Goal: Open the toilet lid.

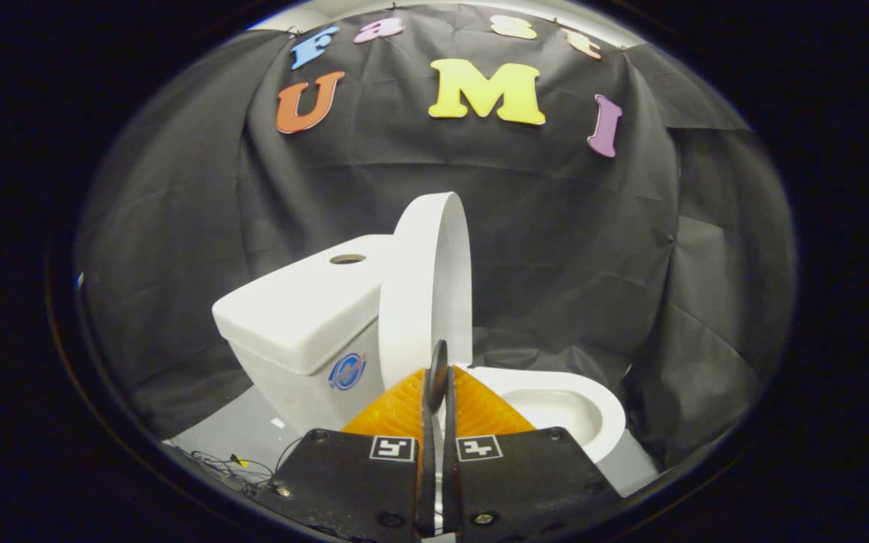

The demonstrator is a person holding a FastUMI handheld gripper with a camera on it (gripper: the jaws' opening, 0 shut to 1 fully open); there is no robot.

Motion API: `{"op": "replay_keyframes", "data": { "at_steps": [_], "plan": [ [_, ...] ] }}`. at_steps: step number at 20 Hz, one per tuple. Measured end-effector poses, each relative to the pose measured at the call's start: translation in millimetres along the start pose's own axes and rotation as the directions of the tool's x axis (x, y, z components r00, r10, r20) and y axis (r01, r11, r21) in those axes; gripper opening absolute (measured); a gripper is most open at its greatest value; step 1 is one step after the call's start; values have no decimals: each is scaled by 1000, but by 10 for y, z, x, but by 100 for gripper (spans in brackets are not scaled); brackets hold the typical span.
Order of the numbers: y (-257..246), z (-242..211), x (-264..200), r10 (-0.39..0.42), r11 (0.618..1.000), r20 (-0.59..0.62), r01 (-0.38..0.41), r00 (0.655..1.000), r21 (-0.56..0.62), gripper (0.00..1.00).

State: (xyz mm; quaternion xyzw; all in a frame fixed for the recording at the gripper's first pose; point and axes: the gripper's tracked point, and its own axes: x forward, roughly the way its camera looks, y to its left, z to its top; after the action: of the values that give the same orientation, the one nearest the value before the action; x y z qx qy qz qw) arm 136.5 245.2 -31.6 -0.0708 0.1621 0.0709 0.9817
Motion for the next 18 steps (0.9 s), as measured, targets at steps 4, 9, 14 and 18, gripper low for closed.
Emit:
{"op": "replay_keyframes", "data": {
  "at_steps": [4,9,14,18],
  "plan": [
    [75,9,12,-4,1000,0,4,1000,-23,7],
    [147,4,18,14,997,-3,-14,1000,-72,7],
    [44,24,-56,92,993,-9,-92,996,-70,10],
    [-249,297,-520,157,987,158,-149,975,-64,54]
  ]
}}
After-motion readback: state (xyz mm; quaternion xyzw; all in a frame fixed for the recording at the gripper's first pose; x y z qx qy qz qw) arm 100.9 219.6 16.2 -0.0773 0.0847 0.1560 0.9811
